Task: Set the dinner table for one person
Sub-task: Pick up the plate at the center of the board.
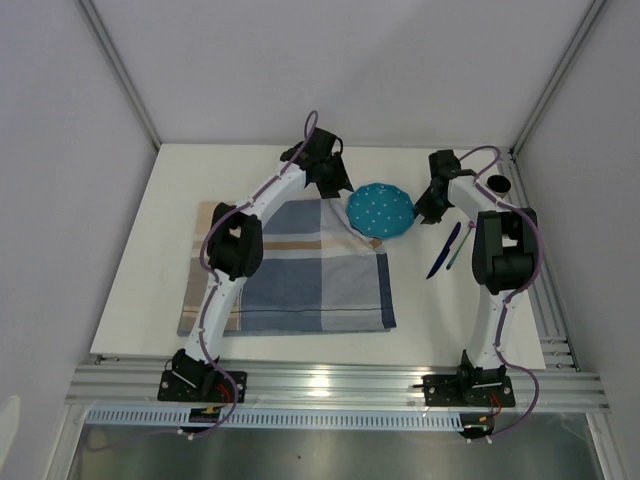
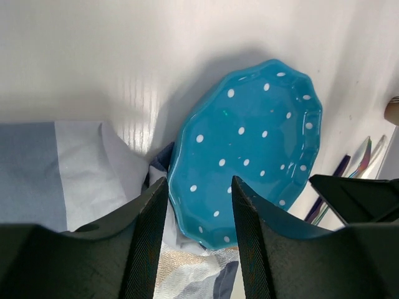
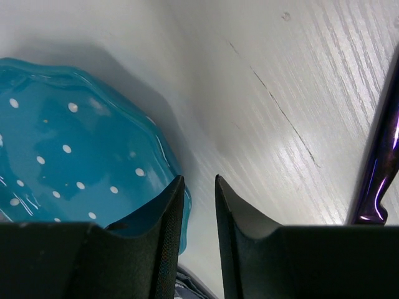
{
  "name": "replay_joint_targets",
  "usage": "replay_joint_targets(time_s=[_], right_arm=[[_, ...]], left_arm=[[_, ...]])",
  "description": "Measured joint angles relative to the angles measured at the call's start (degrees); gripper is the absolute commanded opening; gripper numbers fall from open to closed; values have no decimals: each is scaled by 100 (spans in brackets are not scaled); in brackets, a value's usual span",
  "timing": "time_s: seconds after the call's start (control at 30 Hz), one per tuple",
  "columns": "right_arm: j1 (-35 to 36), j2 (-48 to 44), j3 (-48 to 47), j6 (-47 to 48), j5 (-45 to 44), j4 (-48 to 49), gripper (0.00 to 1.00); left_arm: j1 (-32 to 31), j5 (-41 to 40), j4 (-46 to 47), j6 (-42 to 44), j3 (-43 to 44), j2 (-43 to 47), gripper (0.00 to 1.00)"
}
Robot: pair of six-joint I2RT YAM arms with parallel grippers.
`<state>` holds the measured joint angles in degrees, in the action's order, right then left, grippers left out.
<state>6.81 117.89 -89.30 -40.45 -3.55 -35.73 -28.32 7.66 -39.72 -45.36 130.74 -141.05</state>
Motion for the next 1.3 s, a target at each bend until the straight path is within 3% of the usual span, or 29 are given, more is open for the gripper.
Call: replay_joint_targets(time_s=[0.83,0.97,1.3], right_arm=[[33,566,-778,-9,-7,-258,29],[63,776,-929,-11,42,-321,29],[101,811,-949,2,101,-326,28]], left_arm=[[-17,769,-328,48,153,-507,49],[-48,839,-382,57,201,-527,46],[-59,916,-570,192,225,-586,25]])
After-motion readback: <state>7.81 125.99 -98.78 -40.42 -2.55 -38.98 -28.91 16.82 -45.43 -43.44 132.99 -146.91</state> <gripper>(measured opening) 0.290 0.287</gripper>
